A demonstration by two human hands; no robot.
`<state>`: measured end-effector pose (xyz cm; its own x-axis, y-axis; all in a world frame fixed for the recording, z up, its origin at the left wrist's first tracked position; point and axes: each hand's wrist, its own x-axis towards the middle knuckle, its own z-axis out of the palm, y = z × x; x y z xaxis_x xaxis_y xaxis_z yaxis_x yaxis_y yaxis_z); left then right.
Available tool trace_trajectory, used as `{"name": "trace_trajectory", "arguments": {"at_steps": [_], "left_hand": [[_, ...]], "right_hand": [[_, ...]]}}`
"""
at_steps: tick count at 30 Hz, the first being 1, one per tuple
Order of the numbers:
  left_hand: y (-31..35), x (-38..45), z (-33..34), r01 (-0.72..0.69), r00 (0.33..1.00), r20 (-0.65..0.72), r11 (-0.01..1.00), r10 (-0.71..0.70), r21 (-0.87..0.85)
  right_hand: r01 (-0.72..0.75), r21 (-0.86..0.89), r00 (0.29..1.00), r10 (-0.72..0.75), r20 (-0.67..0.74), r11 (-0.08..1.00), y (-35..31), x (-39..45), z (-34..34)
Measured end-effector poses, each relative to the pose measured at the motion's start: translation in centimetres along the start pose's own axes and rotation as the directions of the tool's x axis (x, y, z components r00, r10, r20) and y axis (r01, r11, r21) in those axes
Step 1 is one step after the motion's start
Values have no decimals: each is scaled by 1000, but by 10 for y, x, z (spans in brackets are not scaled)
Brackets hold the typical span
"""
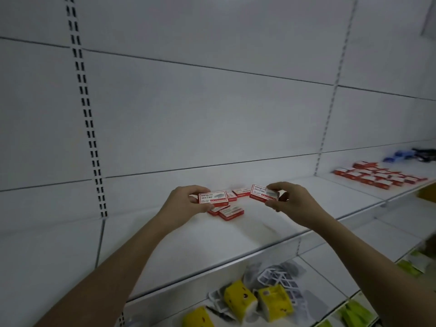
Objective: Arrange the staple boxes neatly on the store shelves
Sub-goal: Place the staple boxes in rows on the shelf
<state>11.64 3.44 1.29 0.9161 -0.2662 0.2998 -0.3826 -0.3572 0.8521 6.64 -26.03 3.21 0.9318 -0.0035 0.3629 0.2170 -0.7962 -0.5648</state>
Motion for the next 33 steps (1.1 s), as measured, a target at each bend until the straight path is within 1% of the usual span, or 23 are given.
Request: {"name": "trace_trajectory", "arguments": {"at_steps": [3, 7, 14, 17, 21, 27, 29, 33], "left_hand": [[26, 10, 29, -34, 999, 35, 998, 32, 57], [64, 21, 86, -82, 995, 70, 995, 78, 64], [145, 32, 224, -133, 978, 164, 991, 128, 24], [187, 39, 285, -168, 965, 207, 986, 162, 7], [233, 54, 362, -192, 948, 248, 980, 200, -57], [270, 76, 464, -237, 908, 344, 970, 241, -53], [276, 89, 492, -248, 895, 368, 967, 251, -56], [283, 127, 546, -270, 880, 390, 961, 270, -57]], "right_hand": [[-2, -12, 1000, 2, -26, 1000, 17, -10, -29], [2, -45, 999, -4, -53, 999, 54, -28, -77], [-36, -62, 995, 30, -92, 997, 155, -82, -187], [-78, -79, 991, 69, -115, 994, 197, -109, -237], [-140, -86, 977, 124, -173, 986, 250, -138, -301], [-195, -80, 959, 173, -224, 978, 318, -163, -366], [-218, -58, 950, 198, -244, 974, 339, -166, -380], [-261, -93, 942, 233, -242, 961, 391, -158, -398]]}}
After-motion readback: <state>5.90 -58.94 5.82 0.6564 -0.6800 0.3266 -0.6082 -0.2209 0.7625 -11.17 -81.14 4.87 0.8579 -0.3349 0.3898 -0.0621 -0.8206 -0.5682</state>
